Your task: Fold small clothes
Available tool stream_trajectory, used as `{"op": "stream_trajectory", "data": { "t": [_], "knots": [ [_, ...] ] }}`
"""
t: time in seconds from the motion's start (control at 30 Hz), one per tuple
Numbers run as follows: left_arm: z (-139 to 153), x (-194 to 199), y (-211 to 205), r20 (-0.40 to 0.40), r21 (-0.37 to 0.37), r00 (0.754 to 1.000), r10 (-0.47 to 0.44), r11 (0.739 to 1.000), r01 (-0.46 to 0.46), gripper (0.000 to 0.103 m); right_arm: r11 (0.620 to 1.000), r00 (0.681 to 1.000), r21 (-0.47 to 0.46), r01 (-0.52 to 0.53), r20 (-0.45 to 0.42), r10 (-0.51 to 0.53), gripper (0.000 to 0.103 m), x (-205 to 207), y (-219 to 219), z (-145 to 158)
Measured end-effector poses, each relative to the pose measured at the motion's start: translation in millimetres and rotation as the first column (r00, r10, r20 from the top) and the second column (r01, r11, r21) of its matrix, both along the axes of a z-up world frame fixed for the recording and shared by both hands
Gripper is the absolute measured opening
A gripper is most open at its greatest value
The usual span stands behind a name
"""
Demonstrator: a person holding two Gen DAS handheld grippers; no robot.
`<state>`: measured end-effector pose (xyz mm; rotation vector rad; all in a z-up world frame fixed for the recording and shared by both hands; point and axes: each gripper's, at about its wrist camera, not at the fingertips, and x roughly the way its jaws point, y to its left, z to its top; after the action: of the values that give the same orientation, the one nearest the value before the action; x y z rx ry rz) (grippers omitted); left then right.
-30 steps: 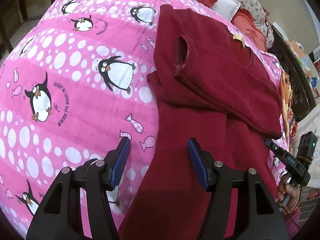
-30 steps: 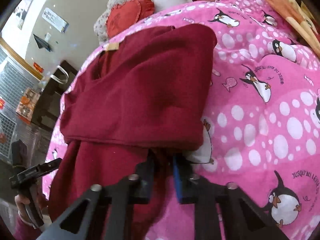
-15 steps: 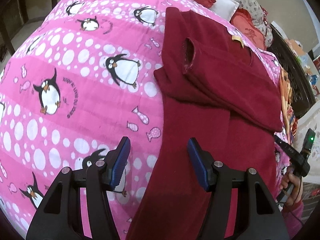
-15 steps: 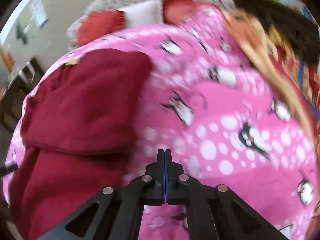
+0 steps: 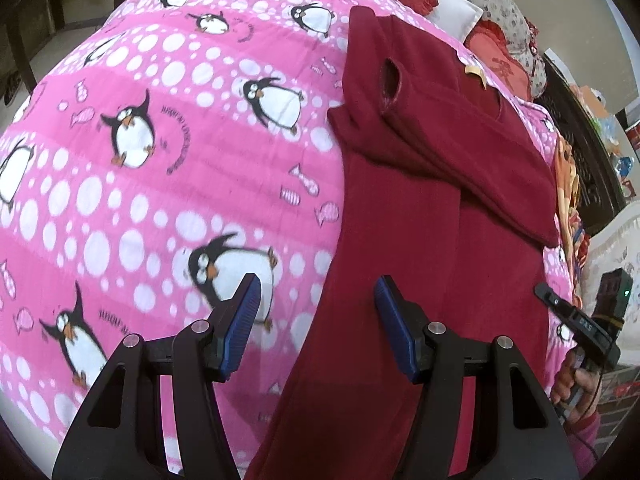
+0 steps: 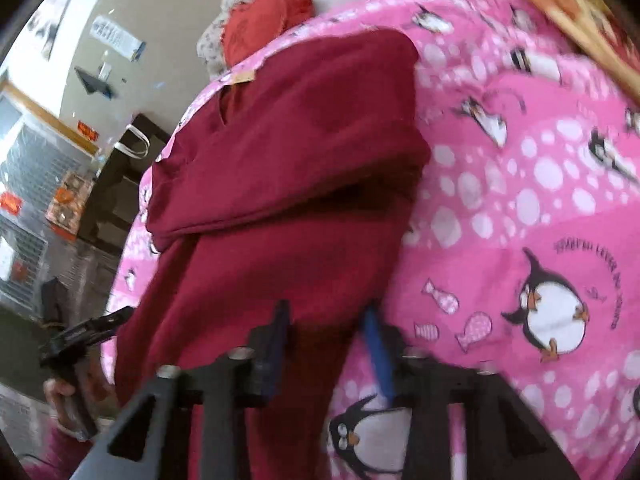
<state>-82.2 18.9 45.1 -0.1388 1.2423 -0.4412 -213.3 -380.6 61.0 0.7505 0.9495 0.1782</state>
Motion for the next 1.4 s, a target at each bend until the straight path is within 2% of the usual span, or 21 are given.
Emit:
{"op": "stream_trajectory", "data": {
  "t": [0.07, 0.13, 0.23, 0.33, 0.4, 0.47, 0.5, 0.53, 0.63, 0.7, 0.73, 0.83, 0.97, 1.07, 1.2, 1.33, 1.4],
  "knots": [
    [1, -5, 3, 0.000, 0.000, 1.000, 0.001, 1.000, -0.001, 0.060, 0.998, 1.000, -0.068, 0.006, 0.018, -0.005, 0.006, -2, 1, 9],
    [1, -9, 5, 0.000, 0.003, 1.000, 0.003, 1.000, -0.003, 0.060, 0.992, 1.000, -0.126, 0.003, -0.008, -0.005, 0.006, -6, -2, 4],
    [-2, -14, 5, -0.017, 0.015, 1.000, 0.009, 1.000, -0.009, 0.059, 0.995, 0.999, -0.098, 0.016, -0.035, -0.020, 0.006, -4, -2, -12],
    [2, -24, 4, -0.016, 0.017, 1.000, 0.002, 1.000, -0.002, 0.060, 0.996, 1.000, -0.086, 0.016, -0.007, -0.017, 0.006, -14, -2, 2],
    [6, -29, 4, -0.006, 0.022, 1.000, -0.004, 1.000, 0.004, 0.059, 0.993, 1.000, -0.116, -0.001, -0.008, 0.000, 0.012, -21, 3, 16],
    [8, -32, 6, -0.004, 0.023, 1.000, -0.001, 1.000, 0.002, 0.060, 0.994, 0.998, -0.103, -0.047, 0.040, 0.052, 0.024, -32, 8, 34],
    [9, -33, 6, -0.005, 0.021, 1.000, 0.000, 1.000, 0.000, 0.060, 0.993, 0.996, -0.094, -0.064, 0.056, 0.070, 0.036, -36, 11, 40],
    [10, -34, 6, -0.006, 0.019, 1.000, 0.001, 1.000, 0.000, 0.060, 0.992, 0.991, -0.081, -0.096, 0.085, 0.103, 0.044, -43, 17, 49],
    [11, -37, 4, -0.010, 0.018, 1.000, 0.001, 1.000, 0.000, 0.059, 0.980, 0.969, -0.030, -0.198, 0.143, 0.201, 0.047, -55, 36, 64],
    [13, -41, 3, -0.015, 0.017, 1.000, -0.011, 1.000, 0.011, 0.059, 0.964, 0.959, 0.033, -0.262, 0.123, 0.256, 0.047, -62, 47, 60],
    [14, -44, 2, -0.014, 0.016, 1.000, -0.022, 1.000, 0.022, 0.059, 0.956, 0.955, 0.051, -0.288, 0.093, 0.283, 0.047, -70, 51, 53],
    [18, -54, 2, 0.001, 0.023, 0.999, -0.044, 0.999, 0.044, 0.060, 0.948, 0.948, 0.026, -0.318, 0.018, 0.317, 0.047, -93, 54, 34],
    [16, -66, 9, -0.005, 0.033, 0.998, -0.061, 0.998, 0.061, 0.060, 0.950, 0.943, -0.002, -0.313, -0.121, 0.311, 0.047, -130, 42, 2],
    [12, -70, 15, -0.023, 0.038, 0.998, -0.059, 0.997, 0.060, 0.060, 0.962, 0.952, 0.018, -0.274, -0.140, 0.274, 0.048, -145, 30, -1],
    [7, -72, 21, -0.052, 0.028, 0.998, -0.039, 0.999, 0.041, 0.060, 0.967, 0.963, 0.001, -0.256, -0.089, 0.255, 0.048, -142, 29, 12],
    [8, -76, 25, -0.056, 0.014, 0.998, -0.040, 0.999, 0.041, 0.060, 0.960, 0.962, 0.076, -0.270, -0.009, 0.271, 0.050, -126, 39, 24],
    [8, -78, 27, -0.060, 0.006, 0.997, -0.051, 0.999, 0.051, 0.060, 0.957, 0.959, 0.075, -0.281, -0.006, 0.282, 0.050, -118, 46, 24]
  ]
}}
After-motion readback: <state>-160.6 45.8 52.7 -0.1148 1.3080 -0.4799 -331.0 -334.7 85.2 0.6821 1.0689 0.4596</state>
